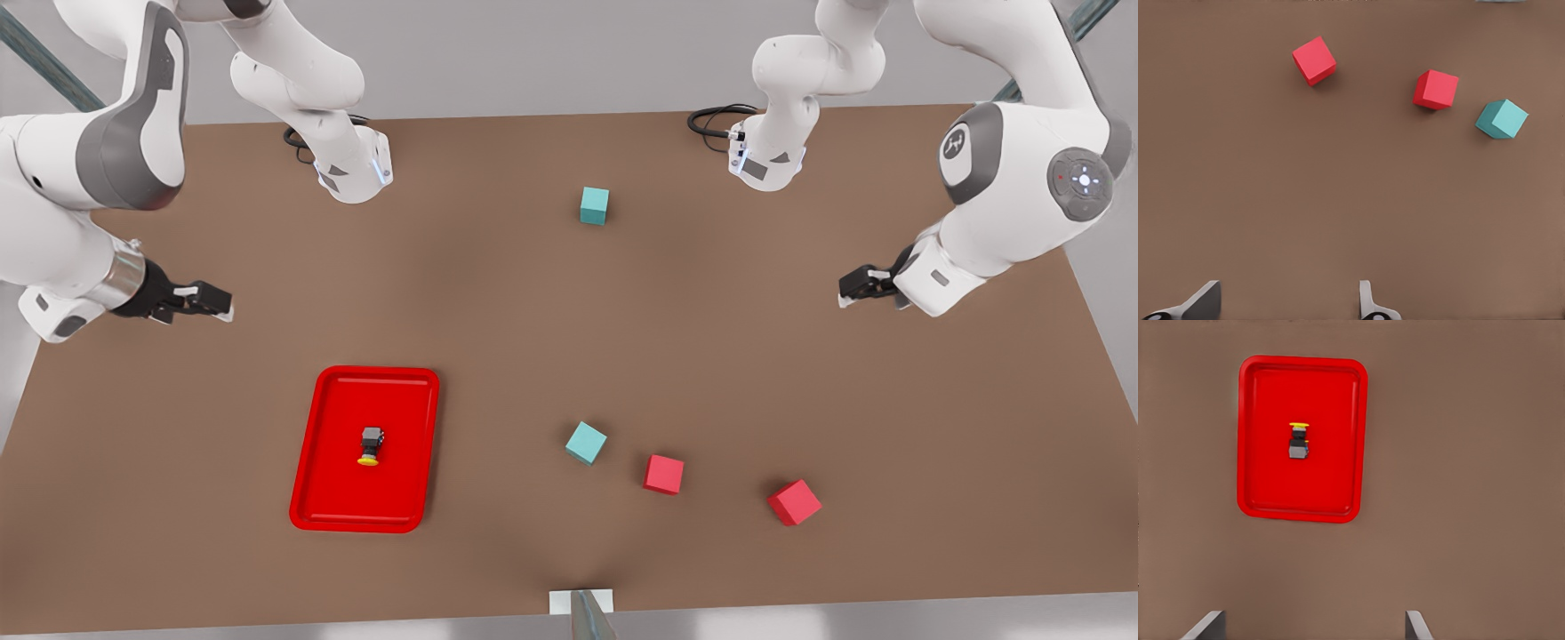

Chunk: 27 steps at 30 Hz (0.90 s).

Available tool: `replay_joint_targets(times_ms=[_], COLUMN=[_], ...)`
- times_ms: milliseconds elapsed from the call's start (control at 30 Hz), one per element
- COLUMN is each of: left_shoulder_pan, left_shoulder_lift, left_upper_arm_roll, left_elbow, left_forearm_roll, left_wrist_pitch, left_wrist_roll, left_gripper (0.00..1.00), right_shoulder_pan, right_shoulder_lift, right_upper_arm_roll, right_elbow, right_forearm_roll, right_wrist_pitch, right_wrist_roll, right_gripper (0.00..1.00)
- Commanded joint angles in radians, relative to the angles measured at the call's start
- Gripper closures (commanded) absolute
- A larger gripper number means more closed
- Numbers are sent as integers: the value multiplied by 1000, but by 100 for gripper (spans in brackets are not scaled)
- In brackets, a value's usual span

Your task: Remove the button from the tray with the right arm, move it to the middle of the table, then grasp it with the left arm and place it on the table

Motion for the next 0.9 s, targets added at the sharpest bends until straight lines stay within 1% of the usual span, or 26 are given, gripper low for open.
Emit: replay_joint_targets(times_ms=[0,67,100,133,200,233,267,300,333,433,467,567,600,667,700,733,767,800,833,867], left_shoulder_pan=[-15,-15,-21,-41,-30,-33,-29,-24,-24,-24,-18,-18,-18,-18,-18,-18,-18,-18,-18,-18], left_shoulder_lift=[4,11,42,31,63,154,223,277,281,278,278,281,281,286,284,284,284,281,292,292], left_upper_arm_roll=[0,0,-11,-14,-16,-16,-16,-13,-14,-14,-13,-13,-13,-13,-13,-13,-13,-13,-13,-13], left_elbow=[3,26,60,61,49,60,58,60,61,84,84,83,84,83,83,84,84,86,95,91], left_forearm_roll=[-2,-2,3,43,44,119,148,147,144,139,139,139,139,138,138,138,139,142,144,142], left_wrist_pitch=[57,52,43,41,-35,3,115,178,178,170,169,161,164,162,161,162,165,164,162,161], left_wrist_roll=[-50,-48,-50,-48,-68,-70,-70,-65,-62,-58,-58,-58,-59,-58,-62,-62,-62,-56,-55,-55], left_gripper=[0,0,0,0,0,0,0,0,0,0,0,0,0,0,0,0,0,0,0,0], right_shoulder_pan=[0,1,8,-3,-2,11,17,38,60,74,89,147,152,182,195,164,169,164,161,167], right_shoulder_lift=[-4,-14,-15,-14,-11,11,49,91,131,178,186,290,391,508,534,542,594,614,612,617], right_upper_arm_roll=[1,1,2,-4,-2,-1,1,2,2,2,2,1,1,-1,-2,-4,-1,1,1,1], right_elbow=[11,11,11,32,29,23,25,31,38,54,52,63,176,281,285,276,275,267,224,221], right_forearm_roll=[2,2,-7,5,5,7,9,22,21,21,22,21,21,18,9,18,12,13,7,-18], right_wrist_pitch=[-9,-29,-27,-35,-38,-24,12,48,55,100,141,255,252,256,264,265,336,390,400,397], right_wrist_roll=[-3,-5,-3,-3,-2,0,12,56,81,87,99,208,227,270,279,268,274,268,262,232], right_gripper=[0,0,0,0,0,0,0,0,0,0,0,0,0,0,0,0,0,0,0,0])
